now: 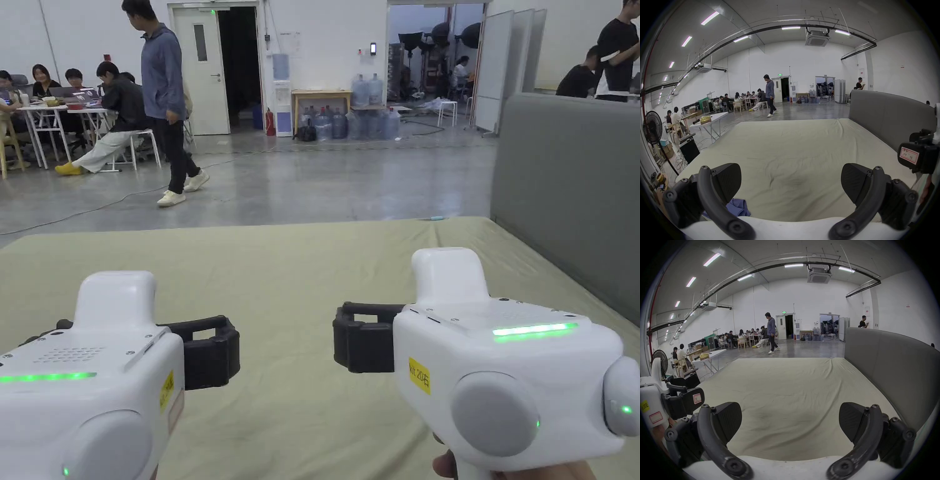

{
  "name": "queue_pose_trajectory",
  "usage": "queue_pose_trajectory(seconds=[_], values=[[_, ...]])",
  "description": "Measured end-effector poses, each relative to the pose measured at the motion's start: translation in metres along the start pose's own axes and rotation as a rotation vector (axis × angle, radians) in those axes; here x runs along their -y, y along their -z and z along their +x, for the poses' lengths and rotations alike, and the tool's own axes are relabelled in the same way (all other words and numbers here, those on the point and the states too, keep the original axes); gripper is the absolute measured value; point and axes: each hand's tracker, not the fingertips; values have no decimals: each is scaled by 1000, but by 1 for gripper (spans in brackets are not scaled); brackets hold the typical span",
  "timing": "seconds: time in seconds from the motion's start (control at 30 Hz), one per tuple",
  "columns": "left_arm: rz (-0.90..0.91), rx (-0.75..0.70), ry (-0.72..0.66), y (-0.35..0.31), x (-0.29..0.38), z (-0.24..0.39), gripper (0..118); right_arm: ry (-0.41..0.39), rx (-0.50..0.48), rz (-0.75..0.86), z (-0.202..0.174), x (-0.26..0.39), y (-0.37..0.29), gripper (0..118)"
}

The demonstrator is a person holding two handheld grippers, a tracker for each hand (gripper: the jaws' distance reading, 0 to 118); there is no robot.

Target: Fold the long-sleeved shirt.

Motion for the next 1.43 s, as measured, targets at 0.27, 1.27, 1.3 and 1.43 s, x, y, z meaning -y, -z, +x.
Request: queue_pose_trajectory(seconds=[0.27, 1.27, 1.3, 1.43], values=[[19, 2, 2, -7, -3, 0, 118, -4, 21, 6, 0, 0, 0, 118], [4, 23, 2, -8, -4, 0, 118, 32, 4, -8, 1, -1, 0, 118], [7, 24, -1, -8, -4, 0, 118, 32, 4, -9, 1, 0, 0, 118], [4, 22, 11, -8, -4, 2, 118, 18, 18, -11, -1, 0, 1, 118]])
